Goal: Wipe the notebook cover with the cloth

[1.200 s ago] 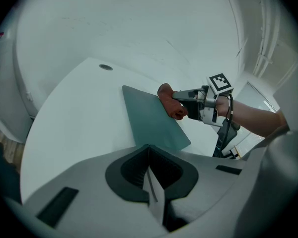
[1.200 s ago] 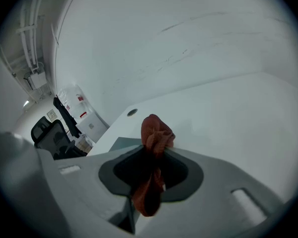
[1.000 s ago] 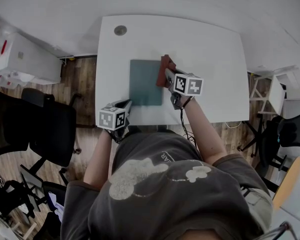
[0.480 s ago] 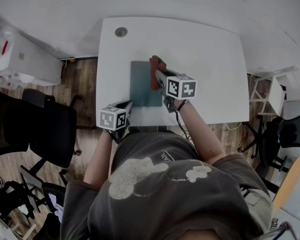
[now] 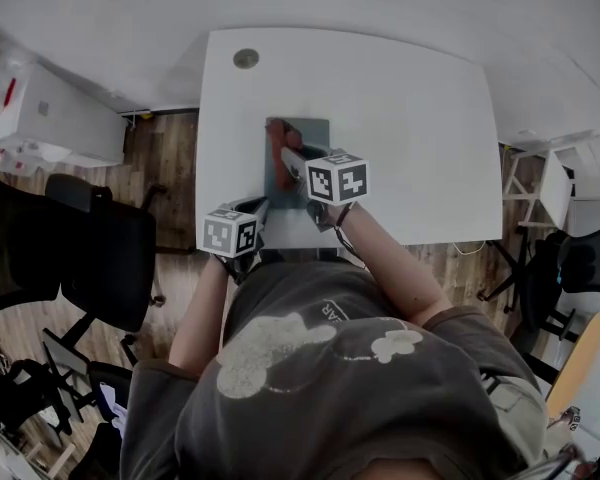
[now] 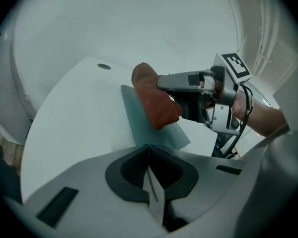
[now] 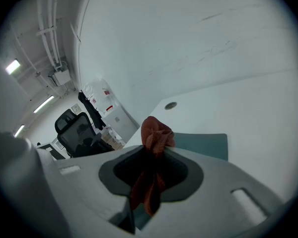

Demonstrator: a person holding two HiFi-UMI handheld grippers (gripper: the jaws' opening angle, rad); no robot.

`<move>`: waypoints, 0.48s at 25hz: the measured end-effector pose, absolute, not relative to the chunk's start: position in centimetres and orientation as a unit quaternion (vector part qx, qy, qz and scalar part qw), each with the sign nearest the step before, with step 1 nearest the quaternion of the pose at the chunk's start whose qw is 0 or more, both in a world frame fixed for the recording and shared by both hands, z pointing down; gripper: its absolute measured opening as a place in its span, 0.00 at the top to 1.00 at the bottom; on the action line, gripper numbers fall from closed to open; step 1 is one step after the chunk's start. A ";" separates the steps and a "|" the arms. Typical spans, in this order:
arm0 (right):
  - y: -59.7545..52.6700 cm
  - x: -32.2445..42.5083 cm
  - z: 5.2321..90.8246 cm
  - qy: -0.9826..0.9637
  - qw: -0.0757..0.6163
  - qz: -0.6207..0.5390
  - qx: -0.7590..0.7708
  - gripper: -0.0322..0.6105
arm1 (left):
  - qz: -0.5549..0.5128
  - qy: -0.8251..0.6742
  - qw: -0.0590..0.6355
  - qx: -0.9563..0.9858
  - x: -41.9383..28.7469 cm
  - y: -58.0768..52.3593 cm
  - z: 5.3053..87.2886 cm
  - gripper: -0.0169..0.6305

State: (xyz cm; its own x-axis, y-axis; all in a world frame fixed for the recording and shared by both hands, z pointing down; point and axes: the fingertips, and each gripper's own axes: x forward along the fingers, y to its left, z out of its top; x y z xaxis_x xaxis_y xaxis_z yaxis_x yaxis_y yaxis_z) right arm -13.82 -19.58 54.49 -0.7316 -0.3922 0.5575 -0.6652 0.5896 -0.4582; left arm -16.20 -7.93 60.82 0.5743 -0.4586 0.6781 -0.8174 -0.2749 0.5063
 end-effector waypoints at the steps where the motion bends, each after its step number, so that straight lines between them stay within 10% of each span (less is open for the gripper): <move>1: -19.5 -14.3 54.5 -0.869 0.202 0.337 0.301 0.81 | 0.206 -0.413 0.438 0.772 -16.3 -7.9 60.8 0.98; 12: -18.5 -15.5 56.3 -0.863 0.204 0.358 0.292 0.81 | 0.210 -0.407 0.439 0.773 -16.1 -8.2 60.8 0.98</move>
